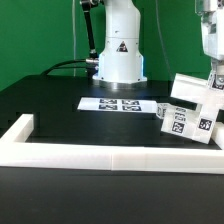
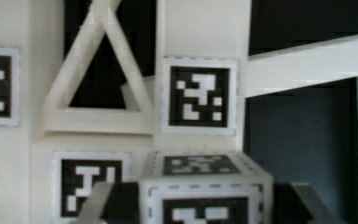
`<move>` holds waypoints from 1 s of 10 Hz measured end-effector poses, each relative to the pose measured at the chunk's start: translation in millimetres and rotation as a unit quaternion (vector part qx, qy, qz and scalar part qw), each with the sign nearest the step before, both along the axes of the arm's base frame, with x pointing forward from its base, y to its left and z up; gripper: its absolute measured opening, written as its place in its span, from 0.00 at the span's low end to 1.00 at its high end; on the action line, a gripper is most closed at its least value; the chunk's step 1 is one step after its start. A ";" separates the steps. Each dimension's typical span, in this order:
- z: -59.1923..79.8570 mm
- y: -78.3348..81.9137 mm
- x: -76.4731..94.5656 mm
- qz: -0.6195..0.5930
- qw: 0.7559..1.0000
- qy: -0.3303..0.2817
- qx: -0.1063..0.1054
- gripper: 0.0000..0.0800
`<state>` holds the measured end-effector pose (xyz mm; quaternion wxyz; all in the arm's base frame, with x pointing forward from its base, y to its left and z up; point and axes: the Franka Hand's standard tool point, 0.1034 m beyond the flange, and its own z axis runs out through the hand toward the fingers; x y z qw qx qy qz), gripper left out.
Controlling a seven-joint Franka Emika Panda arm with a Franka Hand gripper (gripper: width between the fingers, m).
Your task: Assemble chair
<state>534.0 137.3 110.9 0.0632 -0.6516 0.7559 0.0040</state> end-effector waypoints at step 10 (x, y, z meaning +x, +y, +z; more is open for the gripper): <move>-0.2 -14.3 0.0 0.099 0.995 -0.007 -0.014 0.81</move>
Offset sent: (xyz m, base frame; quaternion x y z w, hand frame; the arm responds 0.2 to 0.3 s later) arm 0.0000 0.0000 0.0000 0.0000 0.0000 0.0000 1.0000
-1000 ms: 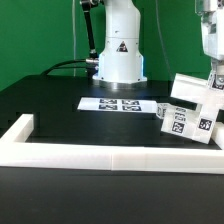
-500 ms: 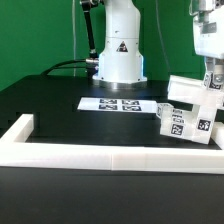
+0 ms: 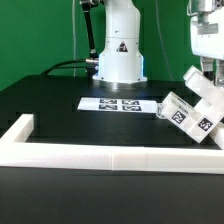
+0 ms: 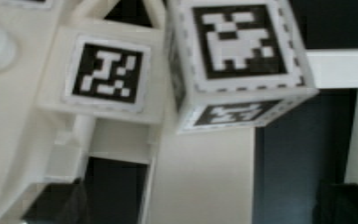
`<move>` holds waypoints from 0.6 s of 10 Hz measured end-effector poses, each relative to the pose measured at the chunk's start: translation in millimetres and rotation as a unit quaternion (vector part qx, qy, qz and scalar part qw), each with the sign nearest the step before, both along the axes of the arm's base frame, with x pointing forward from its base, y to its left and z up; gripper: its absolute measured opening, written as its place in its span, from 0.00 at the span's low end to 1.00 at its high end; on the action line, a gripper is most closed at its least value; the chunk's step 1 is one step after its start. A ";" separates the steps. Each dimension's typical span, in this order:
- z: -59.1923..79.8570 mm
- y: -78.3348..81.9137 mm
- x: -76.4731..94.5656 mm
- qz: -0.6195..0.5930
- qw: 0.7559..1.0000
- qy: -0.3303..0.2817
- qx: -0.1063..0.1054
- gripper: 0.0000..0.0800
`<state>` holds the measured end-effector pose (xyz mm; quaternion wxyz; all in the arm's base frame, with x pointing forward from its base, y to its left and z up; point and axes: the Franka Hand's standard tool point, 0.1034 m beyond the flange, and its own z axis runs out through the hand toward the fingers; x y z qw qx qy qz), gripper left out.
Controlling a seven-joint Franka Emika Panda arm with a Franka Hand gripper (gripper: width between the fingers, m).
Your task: Assemble chair
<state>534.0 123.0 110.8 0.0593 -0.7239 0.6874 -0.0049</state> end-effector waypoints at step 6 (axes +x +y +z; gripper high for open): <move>22.3 8.4 -1.1 0.003 1.000 -0.012 0.015 0.81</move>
Offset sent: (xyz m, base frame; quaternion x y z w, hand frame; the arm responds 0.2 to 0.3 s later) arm -0.0070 0.0026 0.0135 -0.0053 -0.0221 0.0369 0.9991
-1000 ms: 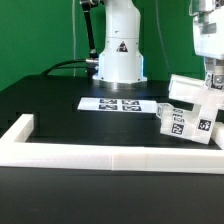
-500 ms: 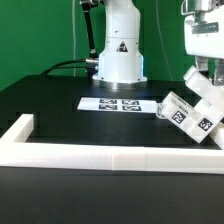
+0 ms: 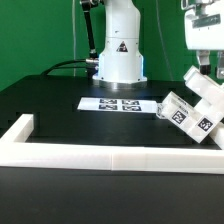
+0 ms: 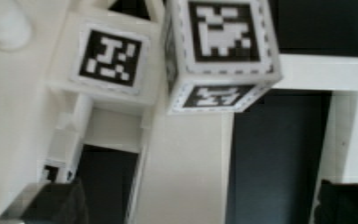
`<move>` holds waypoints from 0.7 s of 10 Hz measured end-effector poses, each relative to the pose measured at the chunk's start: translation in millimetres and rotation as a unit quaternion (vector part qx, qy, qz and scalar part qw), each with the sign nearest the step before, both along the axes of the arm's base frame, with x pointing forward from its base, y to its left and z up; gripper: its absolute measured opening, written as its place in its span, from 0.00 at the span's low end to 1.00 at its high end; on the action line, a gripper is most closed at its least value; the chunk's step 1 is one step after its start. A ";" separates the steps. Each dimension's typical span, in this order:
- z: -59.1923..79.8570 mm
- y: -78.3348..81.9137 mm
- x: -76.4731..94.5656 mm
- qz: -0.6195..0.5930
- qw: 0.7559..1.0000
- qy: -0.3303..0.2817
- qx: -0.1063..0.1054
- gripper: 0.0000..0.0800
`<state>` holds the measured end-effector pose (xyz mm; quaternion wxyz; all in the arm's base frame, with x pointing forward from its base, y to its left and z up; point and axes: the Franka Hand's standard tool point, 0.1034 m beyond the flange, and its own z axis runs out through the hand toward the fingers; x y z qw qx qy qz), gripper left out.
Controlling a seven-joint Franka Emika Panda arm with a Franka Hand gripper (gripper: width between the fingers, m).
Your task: Assemble chair
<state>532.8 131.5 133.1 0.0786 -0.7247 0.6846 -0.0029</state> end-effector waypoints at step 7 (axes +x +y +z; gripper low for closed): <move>7.9 9.1 -10.1 0.006 1.000 -0.001 0.008 0.81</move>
Offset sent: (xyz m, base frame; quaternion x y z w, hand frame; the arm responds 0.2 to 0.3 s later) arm 0.0000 0.0000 0.0000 0.0000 0.0000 0.0000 1.0000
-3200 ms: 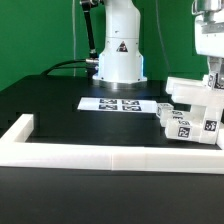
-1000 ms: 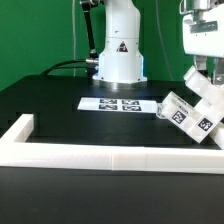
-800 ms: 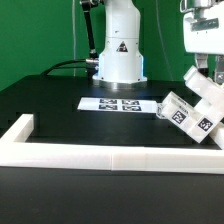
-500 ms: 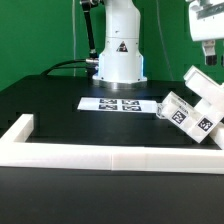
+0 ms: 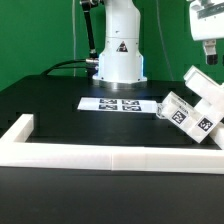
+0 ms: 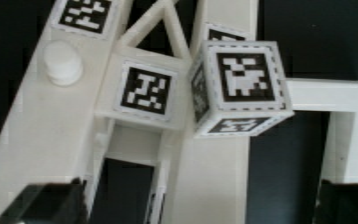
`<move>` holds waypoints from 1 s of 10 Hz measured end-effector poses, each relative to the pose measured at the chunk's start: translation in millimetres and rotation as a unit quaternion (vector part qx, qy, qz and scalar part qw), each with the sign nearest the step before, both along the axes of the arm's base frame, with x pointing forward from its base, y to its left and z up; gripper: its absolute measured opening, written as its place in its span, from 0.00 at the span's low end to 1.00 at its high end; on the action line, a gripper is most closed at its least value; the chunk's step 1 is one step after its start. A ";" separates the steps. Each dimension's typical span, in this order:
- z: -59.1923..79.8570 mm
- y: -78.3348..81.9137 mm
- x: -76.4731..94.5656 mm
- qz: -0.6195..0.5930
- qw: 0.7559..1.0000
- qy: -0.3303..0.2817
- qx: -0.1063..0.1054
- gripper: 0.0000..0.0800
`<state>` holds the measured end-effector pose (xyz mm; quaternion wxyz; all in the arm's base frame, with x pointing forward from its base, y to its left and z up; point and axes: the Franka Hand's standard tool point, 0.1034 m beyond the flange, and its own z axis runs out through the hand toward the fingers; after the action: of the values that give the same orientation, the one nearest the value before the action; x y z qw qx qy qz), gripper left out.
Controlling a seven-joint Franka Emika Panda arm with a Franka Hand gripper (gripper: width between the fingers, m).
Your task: Assemble chair
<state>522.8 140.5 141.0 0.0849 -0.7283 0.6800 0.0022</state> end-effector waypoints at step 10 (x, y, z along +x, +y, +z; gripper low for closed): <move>-23.6 -20.9 -23.2 0.037 0.999 0.008 -0.018 0.81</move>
Offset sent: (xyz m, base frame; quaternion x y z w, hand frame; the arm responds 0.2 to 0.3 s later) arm -0.0319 -0.0070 -0.0001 0.0078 -0.0014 -0.0091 0.9999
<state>499.6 119.6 117.4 0.0662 -0.7543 0.6532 -0.0010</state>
